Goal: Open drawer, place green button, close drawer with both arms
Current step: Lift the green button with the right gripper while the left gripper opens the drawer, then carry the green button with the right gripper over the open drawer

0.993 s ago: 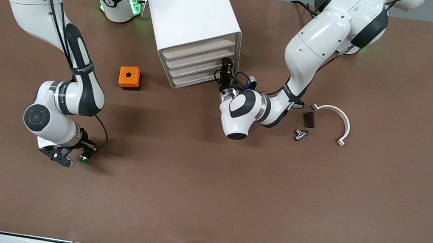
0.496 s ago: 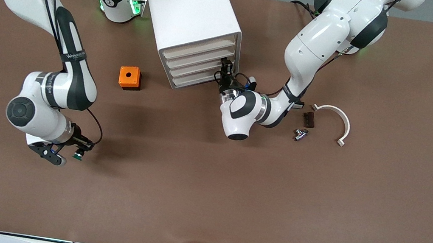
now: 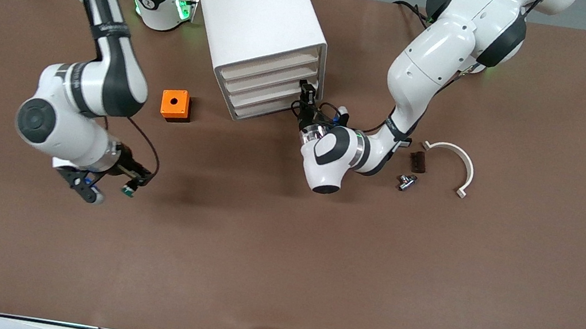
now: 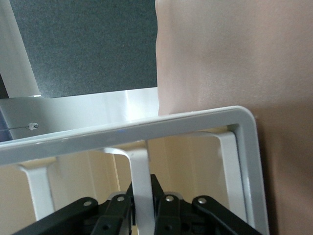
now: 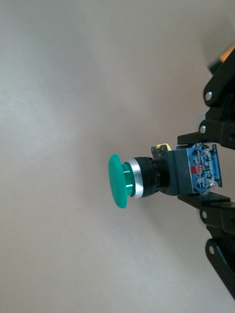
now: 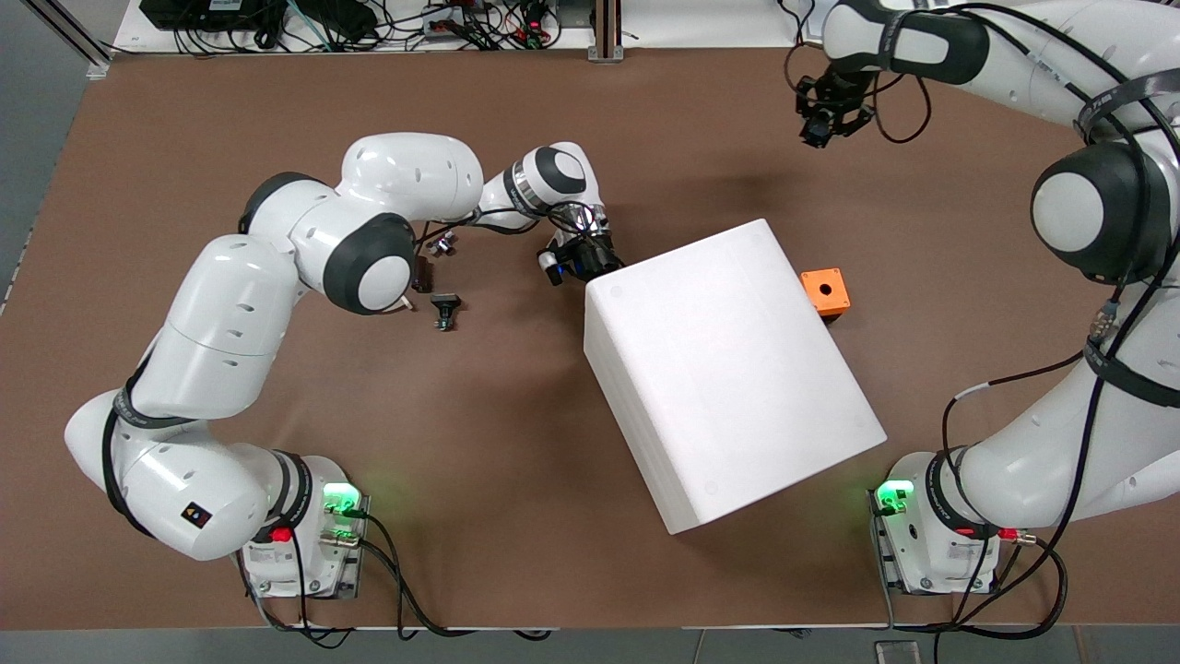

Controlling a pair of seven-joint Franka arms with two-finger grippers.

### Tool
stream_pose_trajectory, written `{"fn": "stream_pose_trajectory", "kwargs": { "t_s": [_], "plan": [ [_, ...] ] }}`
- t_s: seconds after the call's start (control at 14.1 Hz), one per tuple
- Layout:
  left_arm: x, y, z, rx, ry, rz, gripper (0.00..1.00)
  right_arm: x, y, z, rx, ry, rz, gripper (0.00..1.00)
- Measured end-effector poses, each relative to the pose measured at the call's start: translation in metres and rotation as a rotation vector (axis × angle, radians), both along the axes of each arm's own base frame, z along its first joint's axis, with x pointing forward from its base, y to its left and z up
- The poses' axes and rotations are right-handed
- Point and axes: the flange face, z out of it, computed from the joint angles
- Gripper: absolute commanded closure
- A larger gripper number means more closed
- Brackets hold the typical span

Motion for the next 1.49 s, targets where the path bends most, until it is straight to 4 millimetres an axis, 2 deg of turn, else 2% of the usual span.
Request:
{"fn": "stream_pose_trajectory", "kwargs": {
  "t_s": [0.21, 0.43, 0.64, 0.85, 1.28, 1.49],
  "plan": [
    [0.015, 0.013, -0.001, -0.002, 0.006, 0.040, 0.92, -0.025, 0.065, 0.010, -0.015, 0.011, -0.104, 1.00],
    [0.036, 0.030, -0.001, -0.007, 0.010, 0.098, 0.91, -0.053, 0.128, 0.010, -0.032, 0.026, -0.183, 1.00],
    [0.056, 0.048, -0.001, -0.010, 0.005, 0.155, 0.90, -0.080, 0.176, 0.010, -0.046, 0.033, -0.273, 1.00],
    [0.069, 0.058, -0.001, -0.018, 0.004, 0.200, 0.89, -0.106, 0.213, 0.007, -0.064, 0.047, -0.352, 1.00],
    [0.089, 0.077, -0.002, -0.025, -0.001, 0.265, 0.88, -0.173, 0.268, -0.030, -0.099, 0.057, -0.472, 1.00],
    [0.102, 0.090, -0.003, -0.028, -0.005, 0.308, 0.85, -0.202, 0.295, -0.031, -0.113, 0.062, -0.508, 1.00]
  ]
}}
